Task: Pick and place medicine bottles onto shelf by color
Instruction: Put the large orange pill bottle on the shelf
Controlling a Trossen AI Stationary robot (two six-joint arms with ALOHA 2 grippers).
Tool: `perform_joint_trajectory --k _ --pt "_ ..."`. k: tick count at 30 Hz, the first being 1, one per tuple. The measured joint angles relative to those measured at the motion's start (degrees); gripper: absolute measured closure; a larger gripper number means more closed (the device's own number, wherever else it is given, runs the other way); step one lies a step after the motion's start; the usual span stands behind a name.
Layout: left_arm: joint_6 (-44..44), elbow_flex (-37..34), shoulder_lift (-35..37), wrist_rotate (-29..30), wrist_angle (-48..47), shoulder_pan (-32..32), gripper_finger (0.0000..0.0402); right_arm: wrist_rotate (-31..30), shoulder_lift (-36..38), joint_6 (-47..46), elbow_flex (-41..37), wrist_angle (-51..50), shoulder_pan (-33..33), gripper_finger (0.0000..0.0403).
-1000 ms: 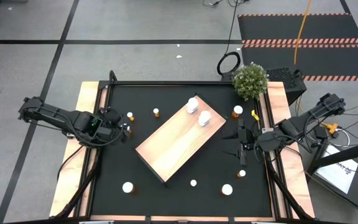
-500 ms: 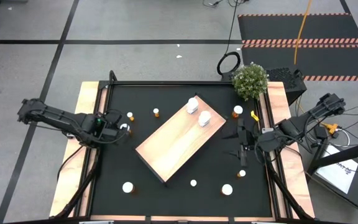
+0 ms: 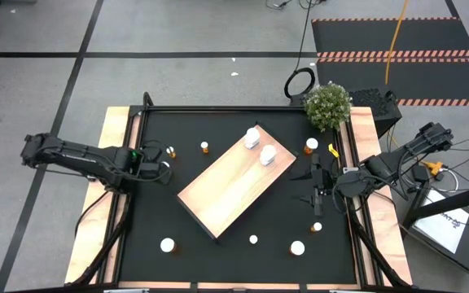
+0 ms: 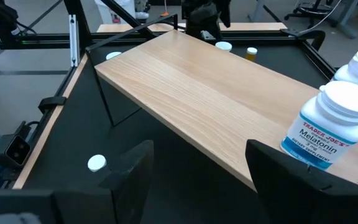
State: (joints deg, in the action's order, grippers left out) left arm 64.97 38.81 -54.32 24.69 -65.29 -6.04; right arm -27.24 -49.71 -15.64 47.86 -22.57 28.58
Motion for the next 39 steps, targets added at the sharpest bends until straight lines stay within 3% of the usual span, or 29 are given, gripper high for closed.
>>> perform_joint_trajectory --k 16,26,39 --pt "-11.11 -6.51 -0.13 -6.78 11.98 8.80 0.0044 0.01 0.00 0.07 0.00 0.00 0.00 0.0151" --pt "-13.24 -7.28 -0.35 -7.31 12.78 10.62 0.0044 0.01 0.00 0.27 0.00 0.00 0.00 0.0151" --pt "-17.39 -7.28 -5.82 -8.58 15.48 11.77 0.0050 0.02 0.02 0.48 0.00 -0.03 0.00 0.0151"
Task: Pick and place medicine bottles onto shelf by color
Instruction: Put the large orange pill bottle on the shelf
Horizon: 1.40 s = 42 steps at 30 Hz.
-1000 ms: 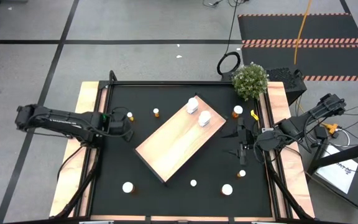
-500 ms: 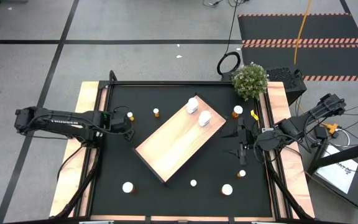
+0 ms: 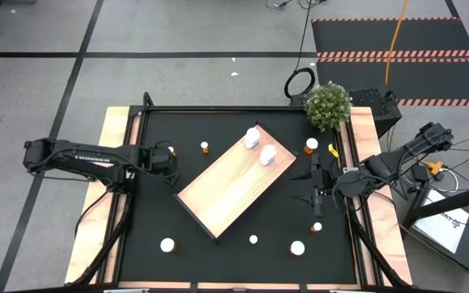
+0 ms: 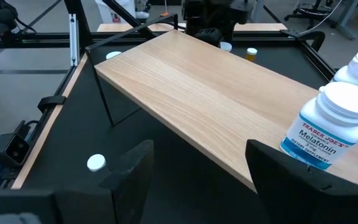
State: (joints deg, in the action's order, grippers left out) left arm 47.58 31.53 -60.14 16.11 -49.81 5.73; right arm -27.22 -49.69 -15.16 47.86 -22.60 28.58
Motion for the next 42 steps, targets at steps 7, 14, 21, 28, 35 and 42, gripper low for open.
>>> perform_joint_trajectory --k 7,14,21,28,35,42 --pt "-1.36 0.00 0.19 -1.15 0.03 1.92 0.0102 0.01 0.00 0.75 0.00 0.02 0.00 0.0151" --pt "-2.80 0.95 0.19 -1.33 -0.08 2.08 0.0142 0.02 0.00 0.88 0.00 0.01 0.00 0.0151" --pt "-3.47 3.01 0.19 -1.95 0.00 2.06 0.0185 0.02 0.00 0.88 0.00 0.01 0.00 0.0151" --pt "-3.96 3.10 0.19 -3.27 -0.24 2.04 0.0177 0.02 -0.02 0.78 0.00 0.01 0.00 0.0151" --pt "-3.89 3.10 0.19 -3.29 -0.56 1.90 0.0160 0.02 -0.02 0.16 0.00 -0.01 0.02 0.0151" --pt "-3.44 3.10 0.17 -3.27 -0.58 0.72 0.0159 0.02 -0.02 -0.45 0.00 -0.04 0.02 0.0151"
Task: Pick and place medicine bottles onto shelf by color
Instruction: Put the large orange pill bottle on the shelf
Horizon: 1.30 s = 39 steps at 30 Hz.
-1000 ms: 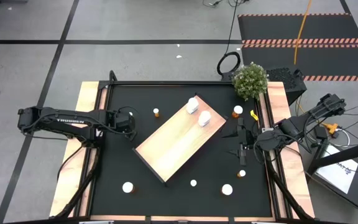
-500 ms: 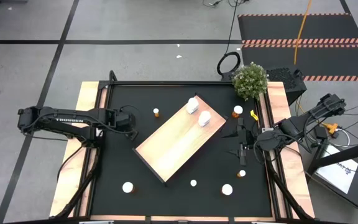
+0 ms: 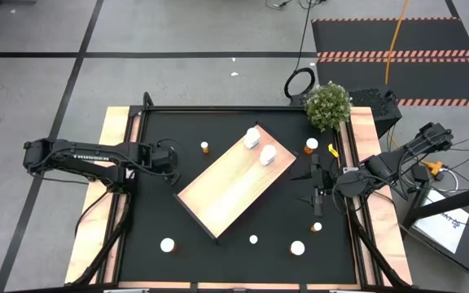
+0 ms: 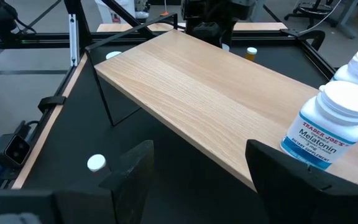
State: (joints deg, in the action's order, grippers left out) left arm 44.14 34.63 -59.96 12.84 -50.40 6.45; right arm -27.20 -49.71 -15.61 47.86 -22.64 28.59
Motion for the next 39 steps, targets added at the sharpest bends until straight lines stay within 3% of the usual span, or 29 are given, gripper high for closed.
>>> perform_joint_trajectory --k 33,39 --pt "-1.48 -1.55 -0.04 0.22 -0.18 -0.15 0.0158 0.04 0.00 -0.18 0.00 -0.04 0.01 0.0151" --pt "-1.92 -1.55 -0.02 0.20 -0.30 -0.10 0.0187 0.04 -0.01 -0.18 0.00 -0.04 -0.02 0.0151"
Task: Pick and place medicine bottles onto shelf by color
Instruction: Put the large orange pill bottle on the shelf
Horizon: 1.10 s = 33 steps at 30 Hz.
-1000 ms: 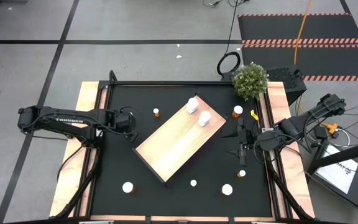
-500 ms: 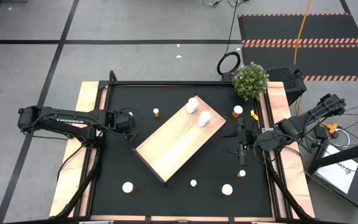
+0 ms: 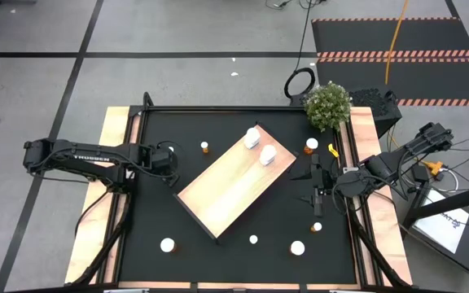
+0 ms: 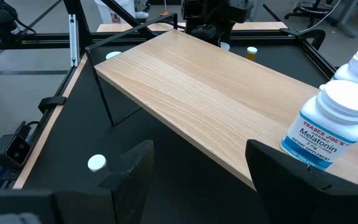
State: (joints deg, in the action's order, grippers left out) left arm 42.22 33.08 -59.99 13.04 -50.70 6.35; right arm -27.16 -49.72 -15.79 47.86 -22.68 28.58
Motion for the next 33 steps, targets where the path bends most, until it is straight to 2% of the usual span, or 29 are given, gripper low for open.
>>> perform_joint_trajectory --k 4,10,19,25,33 --pt "-0.11 0.00 0.00 0.02 0.00 0.00 0.0194 0.00 -0.01 0.00 0.00 0.00 0.00 0.0151" --pt "-1.26 0.98 0.00 -0.20 -0.25 0.00 0.0168 0.00 -0.01 0.00 0.00 -0.38 0.02 0.0151" --pt "-3.02 5.76 0.00 -0.17 -1.70 0.00 0.0196 0.15 -0.01 0.00 0.00 -0.47 0.02 0.0151" --pt "-4.69 11.24 0.00 0.27 -7.30 0.00 0.0175 0.17 -0.01 0.00 0.00 -1.16 0.00 0.0151" --pt "-6.53 23.61 0.00 2.03 -15.56 0.00 0.0193 0.17 -0.01 0.42 0.00 -1.36 0.02 0.0151"
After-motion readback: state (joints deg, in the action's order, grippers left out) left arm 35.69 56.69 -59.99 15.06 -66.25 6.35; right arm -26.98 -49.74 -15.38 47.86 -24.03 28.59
